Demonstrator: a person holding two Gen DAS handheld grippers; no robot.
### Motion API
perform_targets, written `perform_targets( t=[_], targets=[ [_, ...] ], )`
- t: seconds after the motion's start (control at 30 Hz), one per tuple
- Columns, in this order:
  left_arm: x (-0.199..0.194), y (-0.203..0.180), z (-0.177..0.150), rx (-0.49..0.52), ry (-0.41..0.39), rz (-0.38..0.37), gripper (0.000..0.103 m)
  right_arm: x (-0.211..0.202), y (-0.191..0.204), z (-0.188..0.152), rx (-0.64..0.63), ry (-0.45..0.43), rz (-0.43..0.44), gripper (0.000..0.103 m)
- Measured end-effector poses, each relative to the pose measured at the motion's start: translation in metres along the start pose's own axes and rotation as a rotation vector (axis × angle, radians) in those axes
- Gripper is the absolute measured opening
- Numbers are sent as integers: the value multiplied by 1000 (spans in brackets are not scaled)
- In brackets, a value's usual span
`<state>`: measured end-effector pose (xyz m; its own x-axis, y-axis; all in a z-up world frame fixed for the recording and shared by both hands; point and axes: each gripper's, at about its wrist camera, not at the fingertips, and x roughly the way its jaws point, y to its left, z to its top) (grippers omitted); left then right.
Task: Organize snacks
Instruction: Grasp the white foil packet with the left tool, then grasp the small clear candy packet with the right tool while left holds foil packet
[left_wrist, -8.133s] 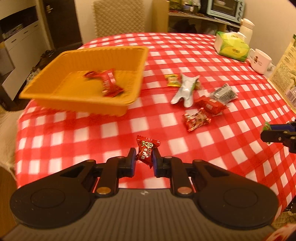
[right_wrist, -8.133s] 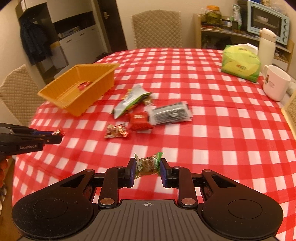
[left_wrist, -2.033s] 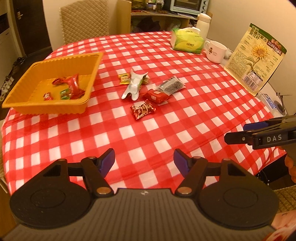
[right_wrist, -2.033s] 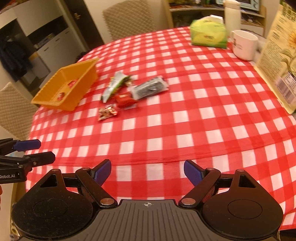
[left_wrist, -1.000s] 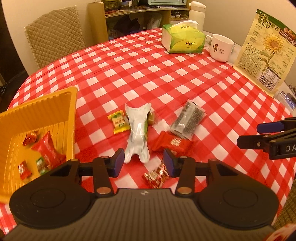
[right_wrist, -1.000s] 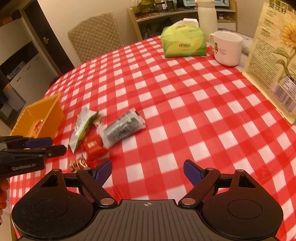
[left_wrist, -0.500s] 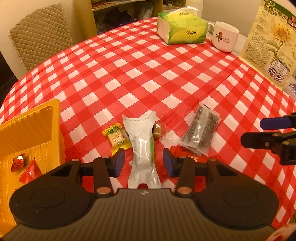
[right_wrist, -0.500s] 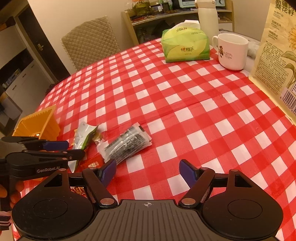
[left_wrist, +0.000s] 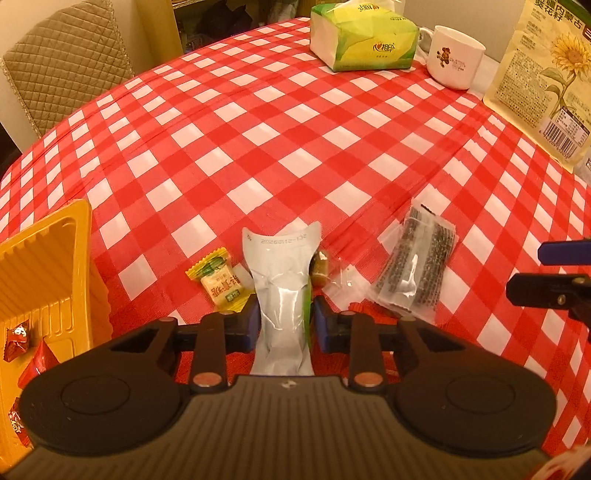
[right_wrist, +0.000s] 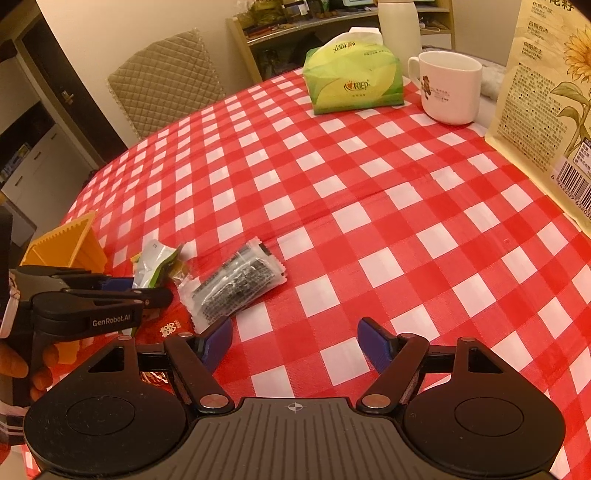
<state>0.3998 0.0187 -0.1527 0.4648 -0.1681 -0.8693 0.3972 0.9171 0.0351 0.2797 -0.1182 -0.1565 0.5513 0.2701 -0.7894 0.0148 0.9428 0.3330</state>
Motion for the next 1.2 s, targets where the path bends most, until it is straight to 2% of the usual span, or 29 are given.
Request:
perform_targets(
  t=[0.2, 0.4, 0.67, 0.87, 0.97, 1.2],
  targets=[
    [-11, 5, -2, -25, -31, 7, 27, 2, 1, 1, -16, 0, 7, 75],
    [-44, 14, -7, -108, -97, 4, 27, 3, 9, 5, -96, -36, 50, 74],
    [-78, 25, -19, -221, -135, 7, 27, 15, 38, 21, -327, -82, 153, 65],
    [-80, 28, -24, -258, -127, 22, 27, 42, 63, 27, -491, -54, 249, 54],
    [-80, 28, -25, -276, -126, 28, 27, 60, 75, 28, -570, -30, 270, 44],
    [-81, 29, -22, -292, -133, 41, 27, 93, 94, 27, -704, 4, 263, 39]
  ],
)
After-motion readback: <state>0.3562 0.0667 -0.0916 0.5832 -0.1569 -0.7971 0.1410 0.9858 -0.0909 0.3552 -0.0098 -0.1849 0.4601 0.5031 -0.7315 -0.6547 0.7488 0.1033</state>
